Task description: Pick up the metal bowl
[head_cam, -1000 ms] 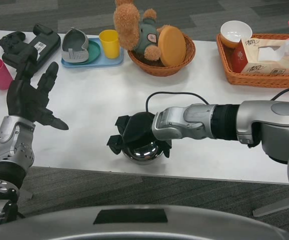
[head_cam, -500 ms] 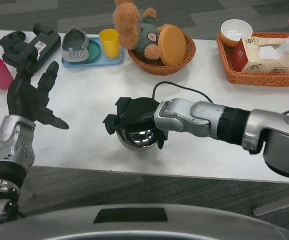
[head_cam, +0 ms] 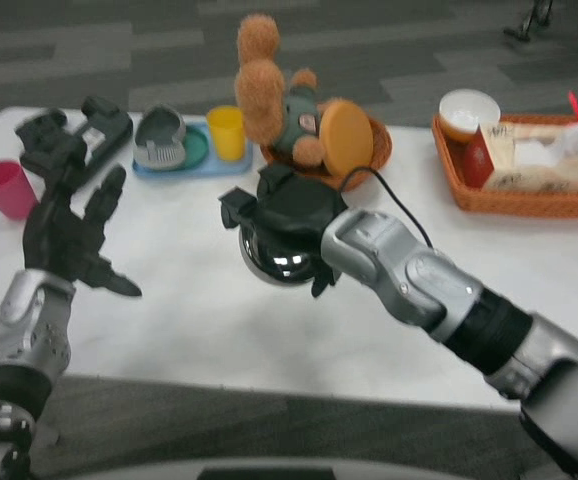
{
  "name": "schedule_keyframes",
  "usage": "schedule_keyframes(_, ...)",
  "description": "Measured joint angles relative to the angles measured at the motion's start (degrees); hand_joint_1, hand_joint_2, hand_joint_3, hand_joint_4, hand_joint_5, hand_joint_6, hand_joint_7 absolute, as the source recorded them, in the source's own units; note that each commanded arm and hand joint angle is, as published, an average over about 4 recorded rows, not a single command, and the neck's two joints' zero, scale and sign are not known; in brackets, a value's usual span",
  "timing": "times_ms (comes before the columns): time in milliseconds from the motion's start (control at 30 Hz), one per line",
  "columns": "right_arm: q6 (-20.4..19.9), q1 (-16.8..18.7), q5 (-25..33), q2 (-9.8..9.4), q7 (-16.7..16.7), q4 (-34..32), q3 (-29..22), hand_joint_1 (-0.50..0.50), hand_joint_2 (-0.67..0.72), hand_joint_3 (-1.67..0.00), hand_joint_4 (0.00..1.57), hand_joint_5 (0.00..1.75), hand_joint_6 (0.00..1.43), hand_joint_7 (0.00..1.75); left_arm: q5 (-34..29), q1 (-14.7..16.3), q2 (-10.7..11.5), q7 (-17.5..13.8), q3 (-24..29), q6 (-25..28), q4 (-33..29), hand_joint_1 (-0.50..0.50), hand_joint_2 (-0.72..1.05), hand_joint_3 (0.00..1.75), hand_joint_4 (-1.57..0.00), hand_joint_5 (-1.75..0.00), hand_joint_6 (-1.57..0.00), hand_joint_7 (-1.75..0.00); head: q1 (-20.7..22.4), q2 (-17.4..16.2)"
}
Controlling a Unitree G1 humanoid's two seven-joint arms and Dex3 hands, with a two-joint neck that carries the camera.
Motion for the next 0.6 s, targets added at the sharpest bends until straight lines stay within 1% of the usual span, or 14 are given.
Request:
schedule_keyframes(67,1.6,1.0,-1.1,-0.03,1.0,-2.3,-1.6,-0.46,-0.54,-1.35,1.40,1.36,1.37,1.47,0.0,0.0,0.0,0.0,0.1,0.0,0.0,-0.50,-0.37,0.09,-0.26,0.00,-0.03,0.00,-0.2,2.8)
schedule_keyframes(133,2.7,1.9,-1.8,-0.16,1.7,-4.3,-3.1,-0.46,-0.54,-1.35,1.40,1.36,1.37,1.47,0.0,0.0,-0.1,0.0,0.1,0.0,0.0,-0.50,-0.35,0.09,-0.26,0.00,-0.03,0.00,-0.3,4.5)
schedule_keyframes(233,3.4,3.5,-2.2,-0.66,2.3,-6.1,-5.7,-0.46,-0.57,-1.35,1.40,1.36,1.37,1.47,0.0,0.0,-0.1,0.0,0.1,0.0,0.0,-0.50,-0.30,0.09,-0.26,0.00,-0.03,0.00,-0.3,7.8)
schedule_keyframes(300,3.7,4.9,-2.4,-1.03,2.5,-7.0,-8.5,-0.46,-0.59,-1.35,1.40,1.36,1.37,1.47,0.0,0.0,-0.2,0.0,0.0,0.0,-0.1,-0.50,-0.35,0.09,-0.26,0.00,-0.03,0.00,0.2,11.3)
schedule_keyframes(367,4.0,6.1,-2.5,-1.32,2.7,-7.6,-11.3,-0.46,-0.56,-1.35,1.38,1.36,1.37,1.47,0.0,0.0,-0.3,0.0,0.0,0.0,-0.1,-0.50,-0.37,0.09,-0.26,0.00,-0.03,0.00,0.8,15.2)
schedule_keyframes(500,4.3,8.4,-2.6,-1.58,2.9,-8.3,-15.4,-0.46,-0.60,-1.35,1.37,1.36,1.37,1.47,-0.4,0.0,-0.4,0.0,-0.1,0.0,-0.7,-0.50,-0.37,0.09,-0.26,0.00,-0.05,0.00,1.3,19.2)
schedule_keyframes(600,4.4,9.8,-2.8,-2.01,3.0,-9.1,-17.4,-0.46,-0.60,-1.35,1.37,1.36,1.37,1.47,-1.9,0.1,-0.5,0.0,-0.8,0.0,-1.6,-0.50,-0.37,0.09,-0.26,0.00,-0.05,0.00,1.7,21.6)
